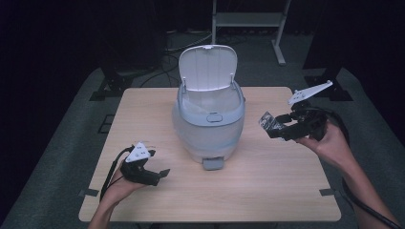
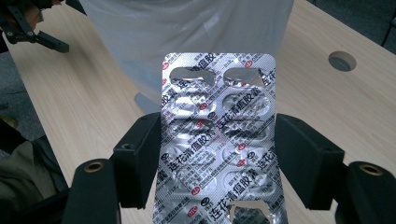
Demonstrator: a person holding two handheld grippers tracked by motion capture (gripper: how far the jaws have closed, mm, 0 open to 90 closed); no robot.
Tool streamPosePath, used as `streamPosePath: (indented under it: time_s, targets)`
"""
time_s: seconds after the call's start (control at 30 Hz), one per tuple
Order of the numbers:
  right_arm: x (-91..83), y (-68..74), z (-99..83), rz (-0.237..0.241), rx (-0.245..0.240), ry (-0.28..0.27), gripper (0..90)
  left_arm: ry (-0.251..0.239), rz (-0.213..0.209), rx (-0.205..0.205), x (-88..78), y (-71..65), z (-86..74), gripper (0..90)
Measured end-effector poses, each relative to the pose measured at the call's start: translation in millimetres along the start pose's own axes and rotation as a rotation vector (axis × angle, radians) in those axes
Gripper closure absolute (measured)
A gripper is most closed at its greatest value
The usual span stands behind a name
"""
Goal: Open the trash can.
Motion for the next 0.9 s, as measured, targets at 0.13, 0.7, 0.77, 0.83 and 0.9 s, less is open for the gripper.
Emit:
streamPosePath:
  time_s: [0.13, 0.7, 0.77, 0.83, 0.9]
  targets:
    - [-4.8, -0.4, 6.7, -0.001, -0.005, -0.001, 32.5, -0.001, 0.000, -0.003, 1.3, -0.1, -0.3, 9.7]
    - [-20.6, 0.4, 40.3, 0.014, -0.017, -0.007, 32.5, 0.004, 0.001, 0.001, 1.3, 0.0, -0.4, 9.7]
    - [-20.8, 0.9, 44.6, 0.016, -0.019, -0.004, 32.5, 0.005, 0.001, 0.001, 0.8, 0.2, -0.3, 9.7]
    - [-21.3, 1.9, 49.1, 0.016, -0.020, -0.003, 32.5, 0.004, 0.000, 0.001, 0.5, 0.5, -0.4, 9.7]
    - [-21.9, 2.2, 53.7, 0.017, -0.027, -0.003, 32.5, 0.005, 0.001, 0.000, 0.6, 0.6, -0.7, 9.7]
Point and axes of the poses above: each handheld gripper's, and its own axes: x roughly forward along the jaws, z roughly out of its top, y roughly to its left, the point moved 1 cm from there along x, roughly forward along the jaws, and after that the axes turned 2 degrees about -y, right-handed, at the moved point
